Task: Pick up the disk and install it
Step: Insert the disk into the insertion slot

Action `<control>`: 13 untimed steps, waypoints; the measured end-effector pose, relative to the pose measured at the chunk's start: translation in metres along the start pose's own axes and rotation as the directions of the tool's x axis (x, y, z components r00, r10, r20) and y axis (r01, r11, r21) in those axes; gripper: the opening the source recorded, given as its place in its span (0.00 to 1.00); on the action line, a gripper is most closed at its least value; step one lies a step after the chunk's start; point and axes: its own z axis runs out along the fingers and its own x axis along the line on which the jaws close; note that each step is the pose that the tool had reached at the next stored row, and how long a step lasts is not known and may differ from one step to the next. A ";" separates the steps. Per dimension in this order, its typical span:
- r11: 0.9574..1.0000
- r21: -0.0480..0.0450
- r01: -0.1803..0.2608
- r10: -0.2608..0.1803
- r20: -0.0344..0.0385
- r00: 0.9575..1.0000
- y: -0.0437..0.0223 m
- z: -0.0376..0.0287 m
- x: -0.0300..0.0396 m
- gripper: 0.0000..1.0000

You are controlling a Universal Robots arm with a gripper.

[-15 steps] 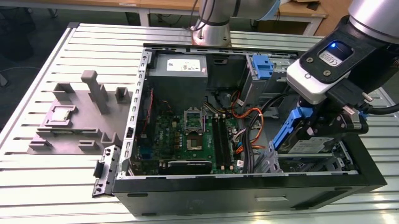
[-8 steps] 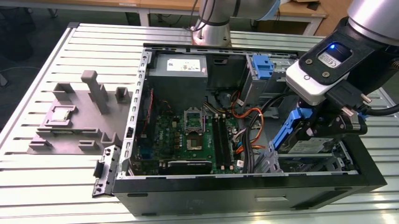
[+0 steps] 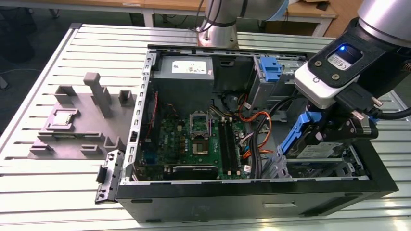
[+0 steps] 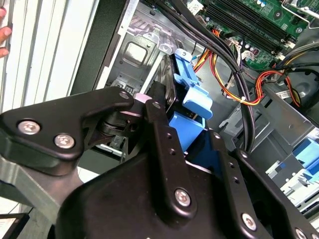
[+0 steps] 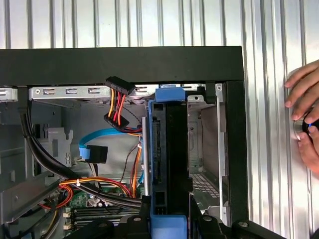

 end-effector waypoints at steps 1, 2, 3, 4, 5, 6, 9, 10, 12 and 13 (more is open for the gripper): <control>1.000 0.000 0.000 0.000 0.000 1.000 -0.0001 0.0000 0.0000 0.38; 1.000 0.000 0.000 0.000 0.000 1.000 0.0000 0.0000 0.0000 0.38; 1.000 0.000 0.000 0.000 0.000 1.000 0.0000 -0.0001 0.0000 0.38; 1.000 0.000 0.000 0.000 0.000 1.000 0.0000 0.0000 0.0000 0.44; 1.000 0.000 0.000 0.000 0.000 1.000 0.0000 0.0001 0.0000 0.44; 1.000 0.000 0.000 0.000 0.000 1.000 0.0000 0.0001 0.0000 0.44; 1.000 0.000 0.000 0.000 0.000 1.000 0.0000 0.0010 0.0001 0.44; 1.000 0.000 0.000 0.000 0.000 1.000 0.0000 0.0013 0.0001 0.44; 1.000 0.000 0.000 0.000 0.000 1.000 0.0000 0.0026 0.0001 0.36; 1.000 0.000 0.000 0.000 0.000 1.000 0.0000 0.0034 0.0001 0.36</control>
